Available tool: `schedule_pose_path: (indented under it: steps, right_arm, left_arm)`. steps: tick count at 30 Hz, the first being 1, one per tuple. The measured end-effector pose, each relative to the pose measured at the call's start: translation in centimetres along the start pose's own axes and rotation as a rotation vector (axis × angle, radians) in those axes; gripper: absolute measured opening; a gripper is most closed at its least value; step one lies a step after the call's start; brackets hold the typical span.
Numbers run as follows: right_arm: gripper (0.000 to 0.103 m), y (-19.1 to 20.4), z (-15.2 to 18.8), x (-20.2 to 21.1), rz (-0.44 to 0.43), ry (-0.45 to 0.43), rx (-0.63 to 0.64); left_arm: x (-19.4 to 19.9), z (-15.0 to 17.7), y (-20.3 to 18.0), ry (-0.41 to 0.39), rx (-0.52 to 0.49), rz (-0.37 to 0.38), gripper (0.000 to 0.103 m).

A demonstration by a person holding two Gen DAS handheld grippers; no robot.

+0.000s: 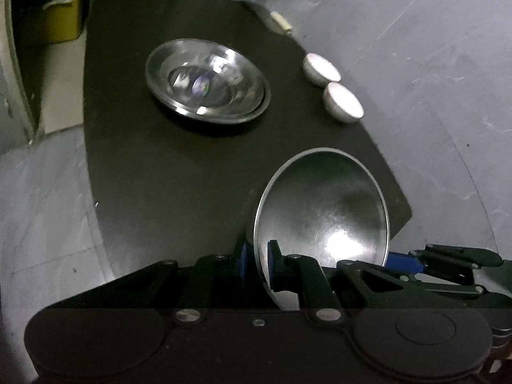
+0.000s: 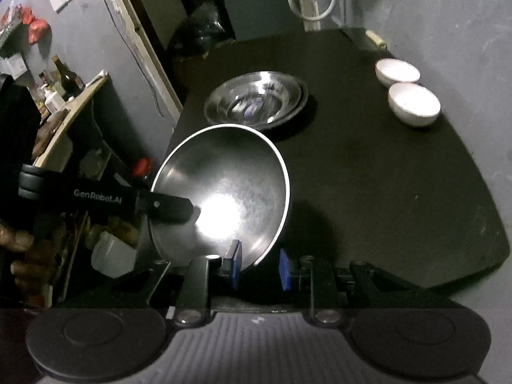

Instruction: Organize plates and bowls

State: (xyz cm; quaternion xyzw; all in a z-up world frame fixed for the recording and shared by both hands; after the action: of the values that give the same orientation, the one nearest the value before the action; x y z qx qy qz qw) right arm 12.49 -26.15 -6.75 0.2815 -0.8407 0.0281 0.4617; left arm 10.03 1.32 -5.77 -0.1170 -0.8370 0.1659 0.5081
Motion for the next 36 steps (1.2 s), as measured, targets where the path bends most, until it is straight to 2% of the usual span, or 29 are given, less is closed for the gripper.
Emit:
schedule_pose_path:
  steps: [4,7,15,27,31,34,36]
  right_arm:
    - [0.027,0.4,0.3,-1.3,0.008,0.043,0.017]
    - [0.027,0.3,0.3,-2.6,0.005,0.081,0.024]
    - [0.027,0.0,-0.8,-4.4,-0.013,0.13,0.058]
    - [0.028,-1.6,-2.9,-6.4,-0.108,0.164,0.083]
    - [0.03,-1.8,-3.2,-6.5,-0.128,0.158,0.099]
    - [0.036,-2.1,-3.3,-6.3,-0.129,0.138,0.11]
    - [0.036,-2.4,-3.4,-6.1,-0.127,0.128,0.107]
  left_arm:
    - [-0.2,0.9,0.2,0.036,-0.004,-0.032,0.012]
    - [-0.7,1.1,0.9,0.066,0.031,-0.044,0.013]
    - [-1.8,0.0,1.2,0.089,0.076,-0.093,0.013]
    - [-3.3,-1.3,1.3,0.143,0.099,-0.158,0.016]
    - [-3.2,-1.4,1.7,0.143,0.137,-0.13,0.025]
    - [-2.4,-1.5,2.1,0.118,0.157,-0.138,0.041]
    - [-1.4,-1.6,2.2,0.092,0.159,-0.149,0.043]
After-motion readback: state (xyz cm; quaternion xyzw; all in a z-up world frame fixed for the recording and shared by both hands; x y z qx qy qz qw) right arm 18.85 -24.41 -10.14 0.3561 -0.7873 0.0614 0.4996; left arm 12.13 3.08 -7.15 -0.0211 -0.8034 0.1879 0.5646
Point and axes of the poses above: each gripper's, at about its wrist camera, not at the fingertips, and x roughly against the way its jaws point, y to its left, z to its underside, the point moved 1 cm from there along -x, roughly the way its jaws point, and after that the axes turned 1 degree about -z, right-handed, at the moved point
